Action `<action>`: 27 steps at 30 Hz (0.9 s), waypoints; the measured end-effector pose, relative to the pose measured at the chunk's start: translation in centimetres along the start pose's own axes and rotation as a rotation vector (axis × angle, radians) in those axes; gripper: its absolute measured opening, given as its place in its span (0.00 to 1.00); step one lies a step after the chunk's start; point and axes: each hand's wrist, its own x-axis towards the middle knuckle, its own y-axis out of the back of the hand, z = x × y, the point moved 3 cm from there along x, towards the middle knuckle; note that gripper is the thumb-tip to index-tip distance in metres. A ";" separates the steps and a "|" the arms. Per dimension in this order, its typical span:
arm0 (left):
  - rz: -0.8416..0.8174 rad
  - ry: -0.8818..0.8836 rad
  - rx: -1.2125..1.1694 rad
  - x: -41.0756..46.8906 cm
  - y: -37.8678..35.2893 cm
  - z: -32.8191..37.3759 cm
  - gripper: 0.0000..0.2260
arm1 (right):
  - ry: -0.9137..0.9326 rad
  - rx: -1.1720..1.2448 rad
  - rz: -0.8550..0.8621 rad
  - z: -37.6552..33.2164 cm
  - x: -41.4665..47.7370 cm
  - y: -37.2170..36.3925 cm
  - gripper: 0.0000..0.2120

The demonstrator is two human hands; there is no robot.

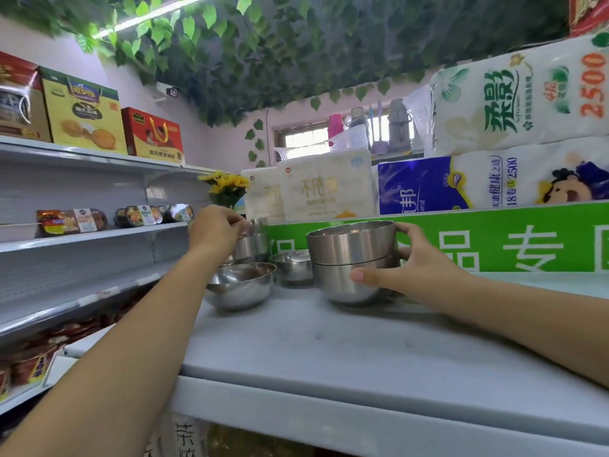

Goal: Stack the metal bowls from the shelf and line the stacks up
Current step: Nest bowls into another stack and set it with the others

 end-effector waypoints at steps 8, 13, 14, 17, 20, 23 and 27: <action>0.138 -0.255 -0.188 -1.9 2.1 5.1 0.07 | -0.022 0.277 0.134 0.2 1.7 2.4 0.48; -0.012 -0.399 -0.276 -4.5 1.6 7.9 0.06 | -0.031 0.283 0.248 0.6 2.1 5.6 0.51; -0.030 -0.416 -0.298 -5.2 1.4 8.1 0.05 | -0.030 0.279 0.276 0.6 2.2 6.2 0.51; -0.140 -0.419 -0.382 -6.9 0.1 8.5 0.04 | -0.027 0.309 0.338 0.5 2.3 7.7 0.45; -0.251 -0.420 -0.468 -8.0 -1.2 8.9 0.06 | -0.029 0.310 0.349 0.6 2.3 8.2 0.48; -0.289 -0.497 -0.456 -9.3 -2.3 9.3 0.06 | -0.011 0.304 0.345 0.5 2.1 7.8 0.50; -0.277 -0.638 -0.351 -10.0 -3.7 9.4 0.07 | 0.014 0.314 0.318 0.2 2.2 7.1 0.53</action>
